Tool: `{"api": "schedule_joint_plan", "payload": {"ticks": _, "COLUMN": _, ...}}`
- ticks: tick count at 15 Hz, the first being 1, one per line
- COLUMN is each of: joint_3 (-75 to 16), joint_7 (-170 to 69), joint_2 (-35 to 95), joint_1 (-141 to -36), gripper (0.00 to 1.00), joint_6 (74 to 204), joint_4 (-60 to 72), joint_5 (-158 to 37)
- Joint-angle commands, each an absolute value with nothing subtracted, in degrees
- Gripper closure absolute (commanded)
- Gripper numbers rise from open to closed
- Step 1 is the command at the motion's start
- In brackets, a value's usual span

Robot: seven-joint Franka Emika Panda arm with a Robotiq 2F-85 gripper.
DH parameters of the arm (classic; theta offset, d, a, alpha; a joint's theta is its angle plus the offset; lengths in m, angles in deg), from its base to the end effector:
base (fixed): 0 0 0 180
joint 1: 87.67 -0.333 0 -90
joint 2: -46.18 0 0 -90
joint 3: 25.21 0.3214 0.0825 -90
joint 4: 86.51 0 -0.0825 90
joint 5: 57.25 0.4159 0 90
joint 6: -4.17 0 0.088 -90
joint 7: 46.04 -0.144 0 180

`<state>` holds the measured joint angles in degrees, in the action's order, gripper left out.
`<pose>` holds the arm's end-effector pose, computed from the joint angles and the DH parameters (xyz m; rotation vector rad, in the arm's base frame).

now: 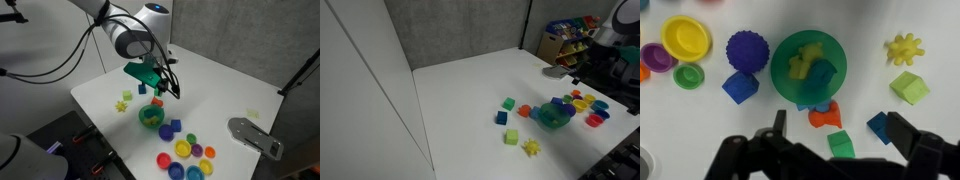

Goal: Remove the green toy from the green bowl.

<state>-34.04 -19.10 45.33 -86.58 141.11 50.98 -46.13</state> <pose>0.5038 -0.0816 0.2517 -3.0032 -0.2309 -0.0269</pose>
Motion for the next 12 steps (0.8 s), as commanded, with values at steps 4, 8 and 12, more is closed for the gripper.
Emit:
{"api": "schedule_joint_plan", "payload": {"ticks": 4, "joint_3": -30.4, "joint_7": -20.4, "joint_2": 34.9, "joint_1": -83.3, "gripper": 0.0, "joint_6": 148.0, "joint_4": 49.5, "joint_5": -41.6}}
{"api": "schedule_joint_plan", "payload": {"ticks": 8, "joint_3": -27.8, "joint_7": -21.6, "joint_2": 28.8, "joint_1": -81.0, "gripper": 0.0, "joint_6": 152.8, "joint_4": 49.4, "joint_5": -39.3}}
{"api": "schedule_joint_plan", "payload": {"ticks": 12, "joint_3": -24.4, "joint_7": -22.2, "joint_2": 23.4, "joint_1": -78.4, "gripper": 0.0, "joint_6": 157.1, "joint_4": 48.5, "joint_5": -37.4}}
